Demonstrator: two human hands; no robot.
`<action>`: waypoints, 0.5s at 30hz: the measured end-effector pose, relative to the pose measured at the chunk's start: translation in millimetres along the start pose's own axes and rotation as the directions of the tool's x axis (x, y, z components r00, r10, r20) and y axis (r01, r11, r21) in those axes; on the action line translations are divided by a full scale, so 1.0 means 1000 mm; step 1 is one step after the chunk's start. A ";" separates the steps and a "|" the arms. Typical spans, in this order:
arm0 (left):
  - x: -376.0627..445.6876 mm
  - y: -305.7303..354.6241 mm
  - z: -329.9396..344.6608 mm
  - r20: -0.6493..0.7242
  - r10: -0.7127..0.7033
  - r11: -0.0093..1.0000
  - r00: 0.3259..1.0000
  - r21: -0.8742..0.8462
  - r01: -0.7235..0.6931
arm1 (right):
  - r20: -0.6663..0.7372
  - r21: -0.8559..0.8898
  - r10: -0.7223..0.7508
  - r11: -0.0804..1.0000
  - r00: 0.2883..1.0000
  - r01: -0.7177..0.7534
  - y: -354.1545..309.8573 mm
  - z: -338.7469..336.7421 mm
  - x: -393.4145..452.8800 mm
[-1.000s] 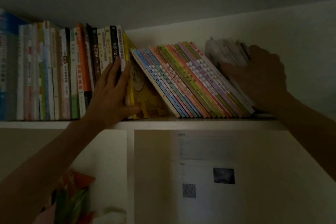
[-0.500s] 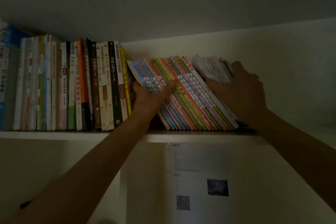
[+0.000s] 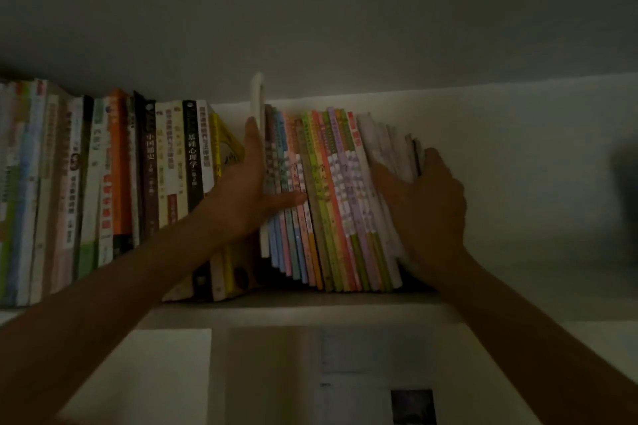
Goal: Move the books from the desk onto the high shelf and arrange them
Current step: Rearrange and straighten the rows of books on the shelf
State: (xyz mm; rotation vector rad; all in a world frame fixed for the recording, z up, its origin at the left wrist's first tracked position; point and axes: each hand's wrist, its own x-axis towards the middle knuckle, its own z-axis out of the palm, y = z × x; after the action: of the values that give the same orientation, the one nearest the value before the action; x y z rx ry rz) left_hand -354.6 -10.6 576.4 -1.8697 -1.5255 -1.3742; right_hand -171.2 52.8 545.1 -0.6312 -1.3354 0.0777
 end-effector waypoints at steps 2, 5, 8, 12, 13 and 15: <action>0.001 -0.004 0.000 0.006 -0.051 0.987 0.999 -0.153 0.052 | 0.005 -0.093 -0.024 0.995 1.000 0.024 -0.008 0.015 -0.004; 0.003 -0.003 0.002 -0.062 -0.145 0.916 0.987 -0.385 0.110 | 0.018 -0.164 -0.037 0.986 0.999 0.039 -0.013 0.019 -0.005; -0.006 0.006 0.006 -0.143 -0.219 0.870 0.965 -0.476 0.127 | 0.104 -0.141 -0.019 0.989 0.994 0.034 -0.013 0.008 -0.001; -0.020 0.000 0.010 -0.101 -0.273 0.835 0.957 -0.518 0.184 | 0.122 -0.080 -0.059 0.994 0.991 0.069 -0.008 -0.004 0.004; -0.021 -0.001 0.009 -0.078 -0.294 0.811 0.953 -0.547 0.206 | 0.113 -0.078 -0.071 0.994 0.991 0.081 -0.007 -0.008 0.005; -0.014 0.000 0.009 -0.048 -0.319 0.822 0.947 -0.511 0.251 | 0.109 -0.101 -0.078 0.991 0.991 0.089 -0.005 -0.014 0.007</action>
State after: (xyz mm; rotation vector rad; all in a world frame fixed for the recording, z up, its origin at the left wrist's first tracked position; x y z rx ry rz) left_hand -350.1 -11.2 560.2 -1.8142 -1.5305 -2.1642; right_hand -158.0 46.2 552.5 -0.6668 -1.4730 -0.0288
